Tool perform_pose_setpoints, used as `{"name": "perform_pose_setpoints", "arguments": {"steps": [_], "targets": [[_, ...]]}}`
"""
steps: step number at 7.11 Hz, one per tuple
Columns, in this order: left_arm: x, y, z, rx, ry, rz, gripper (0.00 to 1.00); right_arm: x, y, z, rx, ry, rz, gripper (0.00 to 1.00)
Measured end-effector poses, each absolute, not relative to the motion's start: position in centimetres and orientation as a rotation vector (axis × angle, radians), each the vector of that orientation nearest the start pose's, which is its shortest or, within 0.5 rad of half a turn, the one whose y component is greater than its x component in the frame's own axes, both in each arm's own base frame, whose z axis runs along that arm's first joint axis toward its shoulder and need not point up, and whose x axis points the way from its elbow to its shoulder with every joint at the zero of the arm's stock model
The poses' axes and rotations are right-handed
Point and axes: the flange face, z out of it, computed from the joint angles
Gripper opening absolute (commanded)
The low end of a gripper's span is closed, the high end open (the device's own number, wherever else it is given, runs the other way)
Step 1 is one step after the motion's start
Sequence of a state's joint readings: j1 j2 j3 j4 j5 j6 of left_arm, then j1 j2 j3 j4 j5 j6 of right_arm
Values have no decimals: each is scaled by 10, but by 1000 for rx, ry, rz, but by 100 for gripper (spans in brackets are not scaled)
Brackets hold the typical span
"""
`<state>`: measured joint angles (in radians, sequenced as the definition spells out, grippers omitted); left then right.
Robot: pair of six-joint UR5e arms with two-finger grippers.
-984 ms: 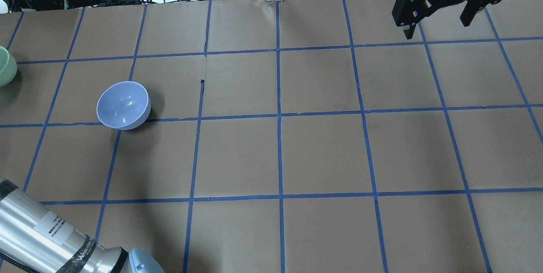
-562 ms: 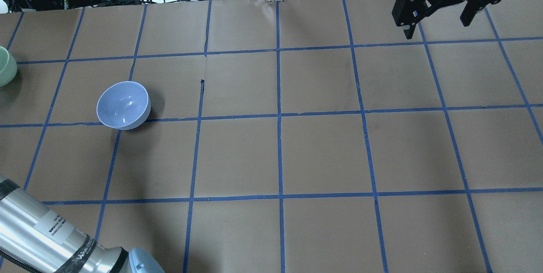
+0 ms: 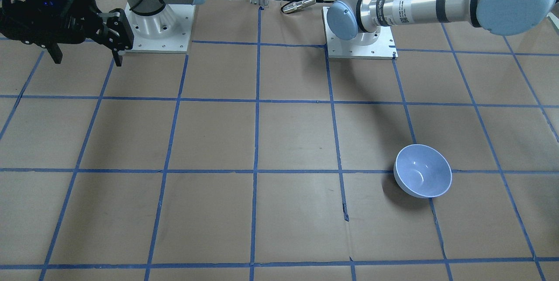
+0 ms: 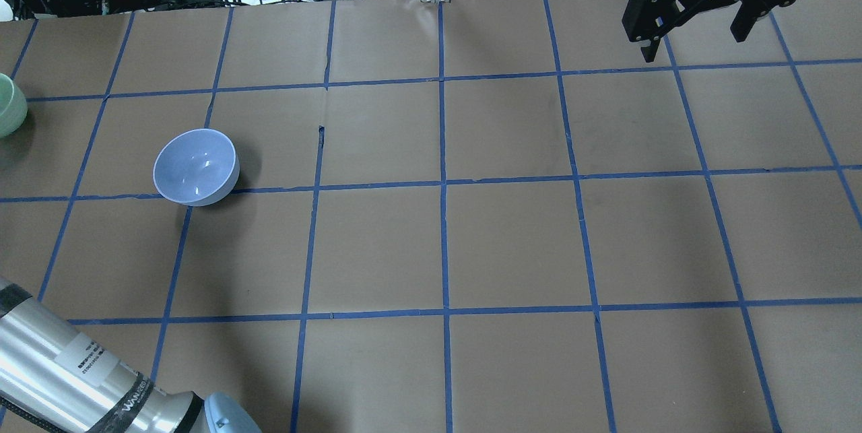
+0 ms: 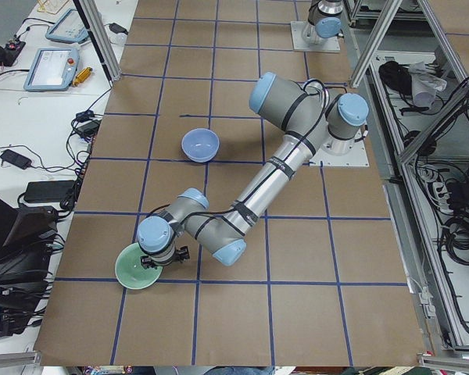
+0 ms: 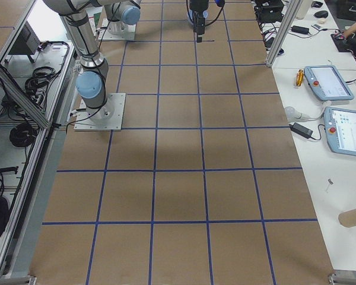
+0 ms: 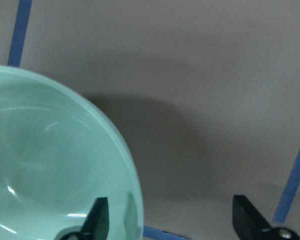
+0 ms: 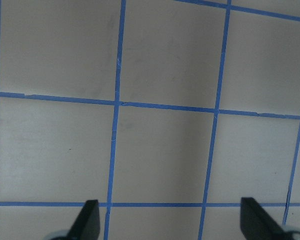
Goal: Stack green bowl on blue bowl
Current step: 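Lower the left gripper onto the rim of the mint-green bowl, then close the left gripper on the green bowl's rim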
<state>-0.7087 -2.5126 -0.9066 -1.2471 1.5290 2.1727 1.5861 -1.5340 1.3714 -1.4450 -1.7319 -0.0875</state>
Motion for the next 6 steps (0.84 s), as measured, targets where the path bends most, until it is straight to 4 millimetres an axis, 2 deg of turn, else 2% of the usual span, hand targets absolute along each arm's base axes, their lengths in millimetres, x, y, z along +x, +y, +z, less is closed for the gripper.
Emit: {"name": "perform_pose_setpoints", "arguments": {"steps": [1,2,4,5,6], "targets": [[537,-642,210,1897,2448,-69,52,125,-504,556,-165,3299,-51,100],[536,-642,210,1902,2444,-70,45,125,-504,556,-165,3299,-51,100],[536,-643,211,1901,2437,-70,16,125,-504,556,-165,3299,-51,100],[536,-644,212,1897,2428,-69,6,125,-504,556,-165,3299,-51,100],[536,-644,213,1896,2423,-67,0,125,-504,556,-165,3299,-51,100]]}}
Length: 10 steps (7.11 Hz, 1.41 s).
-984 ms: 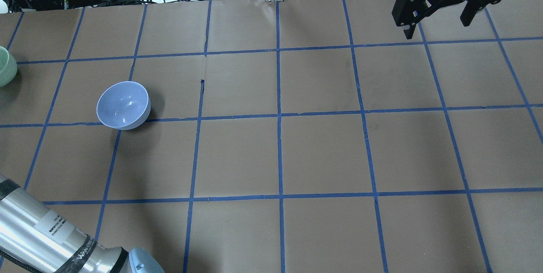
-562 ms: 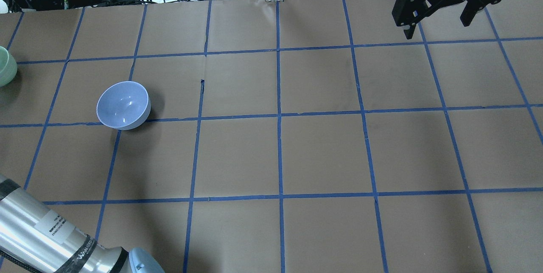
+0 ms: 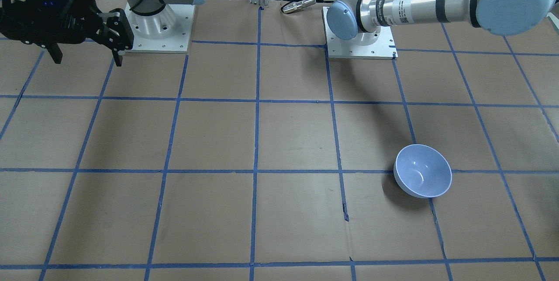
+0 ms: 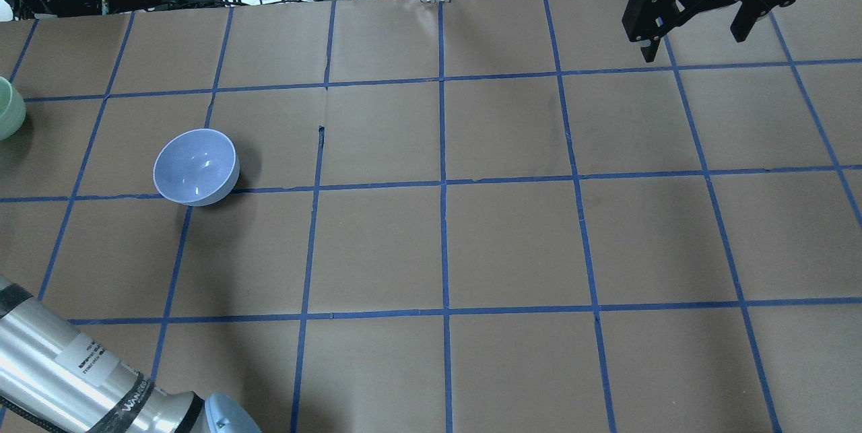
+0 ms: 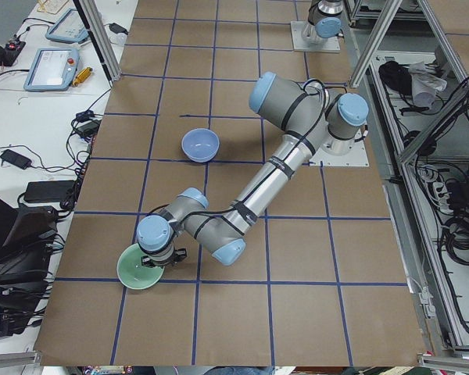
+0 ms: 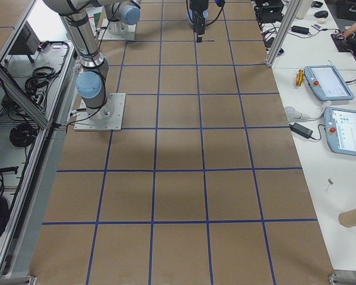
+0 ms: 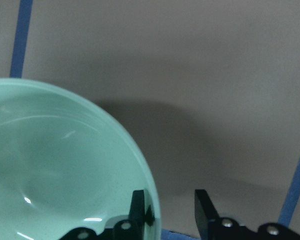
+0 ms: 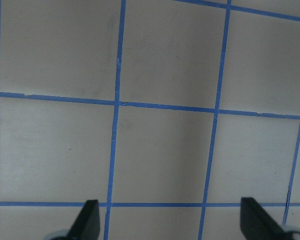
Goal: Stack green bowl on blue bowl
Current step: 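Close the left gripper on the green bowl's rim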
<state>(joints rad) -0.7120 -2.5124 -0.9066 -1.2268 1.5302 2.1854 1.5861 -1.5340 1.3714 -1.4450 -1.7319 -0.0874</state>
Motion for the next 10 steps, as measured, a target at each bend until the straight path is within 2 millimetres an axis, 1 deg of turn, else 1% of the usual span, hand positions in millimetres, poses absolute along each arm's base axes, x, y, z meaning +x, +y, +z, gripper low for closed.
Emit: {"name": "perform_pose_setpoints", "arguments": {"steps": [10], "targets": [[533,-647,219,1915,2393,-69,0,125,-504,556,-165,3299,-51,100]]}}
